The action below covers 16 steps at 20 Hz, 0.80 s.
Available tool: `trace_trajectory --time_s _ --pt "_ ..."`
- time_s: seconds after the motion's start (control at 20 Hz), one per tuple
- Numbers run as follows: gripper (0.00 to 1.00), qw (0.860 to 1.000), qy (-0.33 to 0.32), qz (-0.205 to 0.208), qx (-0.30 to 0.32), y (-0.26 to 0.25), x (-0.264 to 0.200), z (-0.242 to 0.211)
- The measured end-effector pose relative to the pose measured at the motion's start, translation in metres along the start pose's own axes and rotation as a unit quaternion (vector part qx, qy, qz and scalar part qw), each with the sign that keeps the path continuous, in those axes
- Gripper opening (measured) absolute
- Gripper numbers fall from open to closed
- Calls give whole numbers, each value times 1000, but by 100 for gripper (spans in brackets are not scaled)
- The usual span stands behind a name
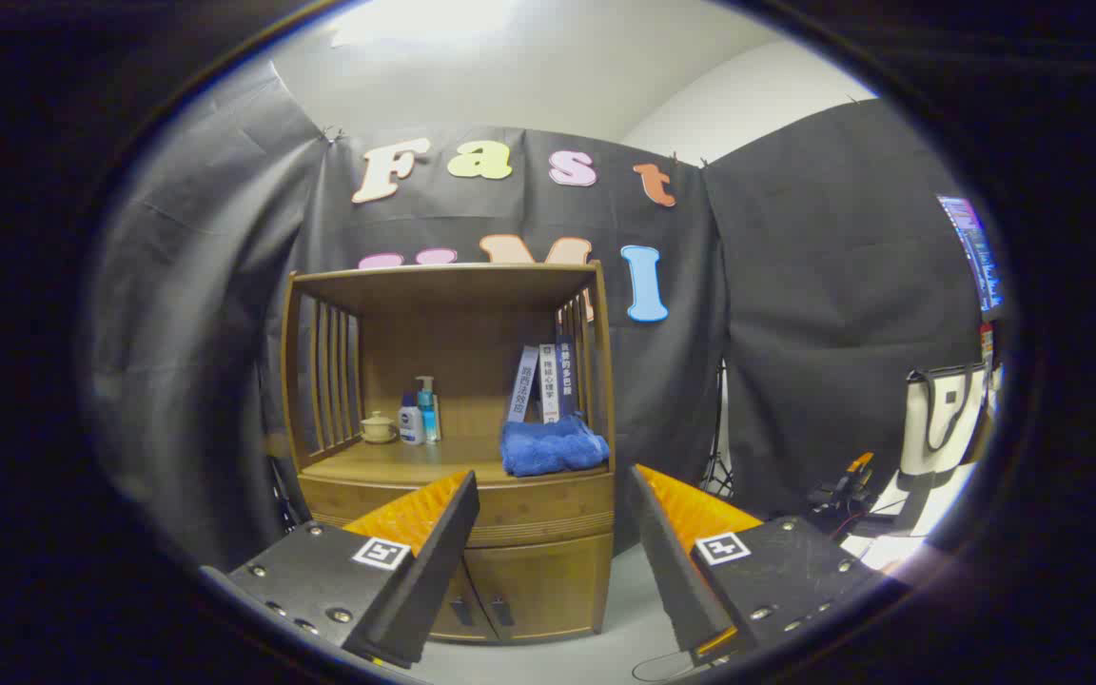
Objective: Pull open the drawer, take out the items inside it, and place them on the countertop above the cabinet.
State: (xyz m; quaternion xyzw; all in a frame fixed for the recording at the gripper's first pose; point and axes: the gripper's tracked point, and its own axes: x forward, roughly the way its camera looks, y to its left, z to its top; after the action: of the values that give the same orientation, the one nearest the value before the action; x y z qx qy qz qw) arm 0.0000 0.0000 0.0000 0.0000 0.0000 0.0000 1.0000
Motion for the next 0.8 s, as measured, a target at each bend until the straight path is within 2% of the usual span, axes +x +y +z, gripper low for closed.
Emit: trace_trajectory --time_s 0.8 --pt "93 1000 11 -5 8 -4 14 -9"
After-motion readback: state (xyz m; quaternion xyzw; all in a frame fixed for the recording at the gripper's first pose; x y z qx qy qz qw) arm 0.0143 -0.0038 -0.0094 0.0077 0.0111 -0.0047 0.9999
